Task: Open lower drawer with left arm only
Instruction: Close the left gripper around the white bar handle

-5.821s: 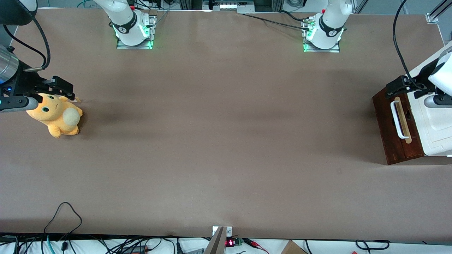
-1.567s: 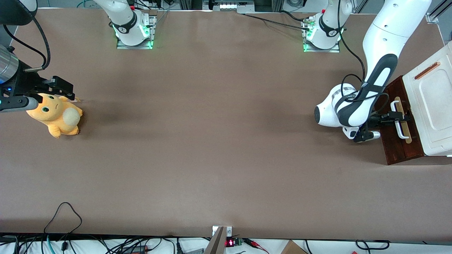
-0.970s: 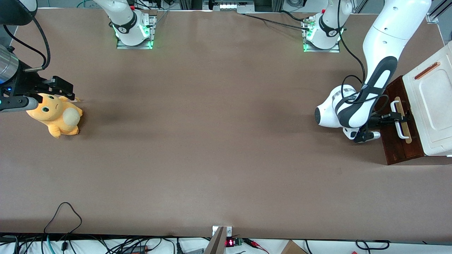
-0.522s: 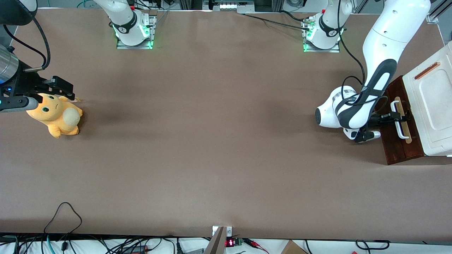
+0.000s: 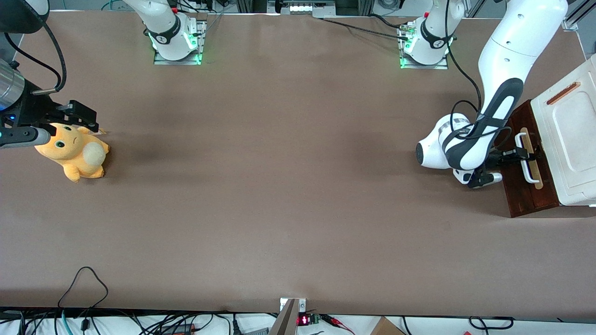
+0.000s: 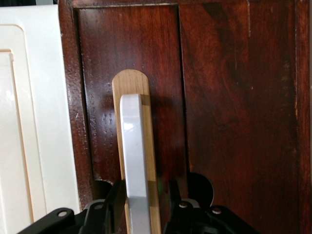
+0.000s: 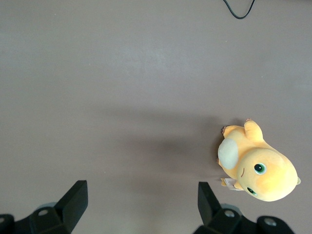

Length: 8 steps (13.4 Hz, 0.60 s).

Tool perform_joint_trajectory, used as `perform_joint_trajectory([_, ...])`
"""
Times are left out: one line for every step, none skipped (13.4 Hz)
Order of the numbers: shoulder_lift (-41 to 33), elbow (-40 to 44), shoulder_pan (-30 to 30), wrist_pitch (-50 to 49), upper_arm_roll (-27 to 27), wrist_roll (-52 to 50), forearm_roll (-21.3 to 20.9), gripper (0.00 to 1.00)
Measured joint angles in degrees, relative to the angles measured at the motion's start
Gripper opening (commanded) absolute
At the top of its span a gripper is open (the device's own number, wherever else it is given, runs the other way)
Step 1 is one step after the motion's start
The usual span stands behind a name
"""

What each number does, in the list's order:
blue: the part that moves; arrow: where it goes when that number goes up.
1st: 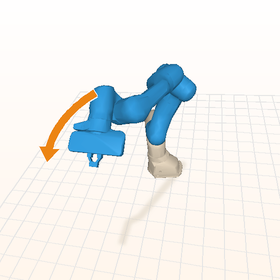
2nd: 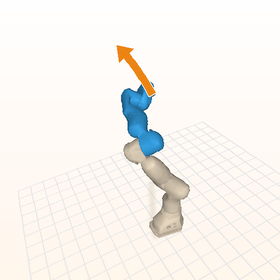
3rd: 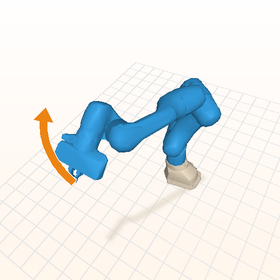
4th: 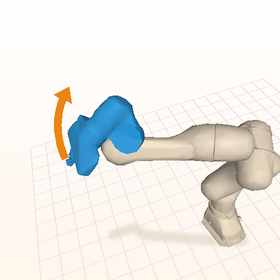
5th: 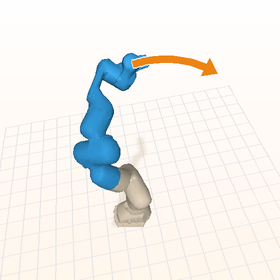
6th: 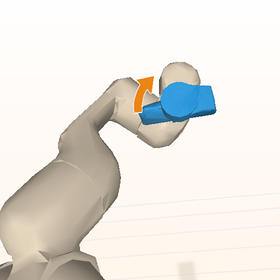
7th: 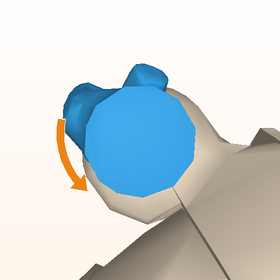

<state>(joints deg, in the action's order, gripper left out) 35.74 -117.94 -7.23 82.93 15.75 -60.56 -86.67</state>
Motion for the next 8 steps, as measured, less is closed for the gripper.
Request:
perform_joint_trajectory([0.0,0.0,0.0,-0.2,0.0,-0.2,0.0,0.4])
perform_joint_trajectory([0.0,0.0,0.0,-0.5,0.0,-0.6,0.0,0.4])
perform_joint_trajectory([0.0,0.0,0.0,-0.8,0.0,-1.0,0.0,0.38])
perform_joint_trajectory([0.0,0.0,0.0,-0.9,0.0,-1.1,0.0,0.35])
perform_joint_trajectory([0.0,0.0,0.0,-1.1,0.0,-1.2,0.0,0.31])
perform_joint_trajectory([0.0,-0.1,0.0,-1.2,0.0,-1.3,0.0,0.28])
perform_joint_trajectory([0.0,-0.1,0.0,-1.4,0.0,-1.3,0.0,0.24])
perform_joint_trajectory([0.0,-0.1,0.0,-1.4,0.0,-1.4,0.0,0.19])
